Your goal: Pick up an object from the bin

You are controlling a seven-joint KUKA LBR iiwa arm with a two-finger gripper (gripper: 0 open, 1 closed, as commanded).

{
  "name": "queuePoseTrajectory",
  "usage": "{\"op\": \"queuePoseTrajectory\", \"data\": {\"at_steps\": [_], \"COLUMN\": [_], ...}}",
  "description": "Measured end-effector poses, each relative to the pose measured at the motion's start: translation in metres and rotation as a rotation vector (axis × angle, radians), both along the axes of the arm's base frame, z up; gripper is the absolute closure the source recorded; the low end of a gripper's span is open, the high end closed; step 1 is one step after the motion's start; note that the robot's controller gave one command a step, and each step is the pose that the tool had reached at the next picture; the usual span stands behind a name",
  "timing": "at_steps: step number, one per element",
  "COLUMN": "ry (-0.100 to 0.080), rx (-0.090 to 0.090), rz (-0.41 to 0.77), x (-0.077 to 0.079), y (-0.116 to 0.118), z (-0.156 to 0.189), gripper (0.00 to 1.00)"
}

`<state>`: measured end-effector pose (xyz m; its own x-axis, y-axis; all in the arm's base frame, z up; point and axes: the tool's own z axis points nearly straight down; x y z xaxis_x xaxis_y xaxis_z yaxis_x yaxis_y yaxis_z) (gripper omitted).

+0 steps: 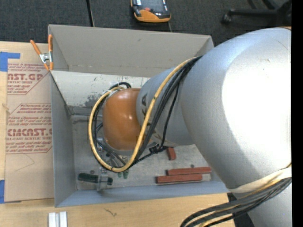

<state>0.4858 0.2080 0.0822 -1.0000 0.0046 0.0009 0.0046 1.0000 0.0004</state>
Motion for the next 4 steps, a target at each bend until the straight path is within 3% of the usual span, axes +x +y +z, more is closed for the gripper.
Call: {"op": "queuePoseTrajectory", "data": {"at_steps": [1, 2, 3, 4], "ry": [-0.001, -0.005, 0.000, 0.000], "rx": [0.002, 0.002, 0.002, 0.002], "rz": [-0.039, -0.047, -0.075, -0.075], "x": [-0.004, -0.004, -0.006, -0.006], "y": [0.030, 0.030, 0.025, 0.025], "z": [0.018, -0.013, -0.013, -0.013], "gripper": [0.00, 0.00, 1.00, 1.00]}}
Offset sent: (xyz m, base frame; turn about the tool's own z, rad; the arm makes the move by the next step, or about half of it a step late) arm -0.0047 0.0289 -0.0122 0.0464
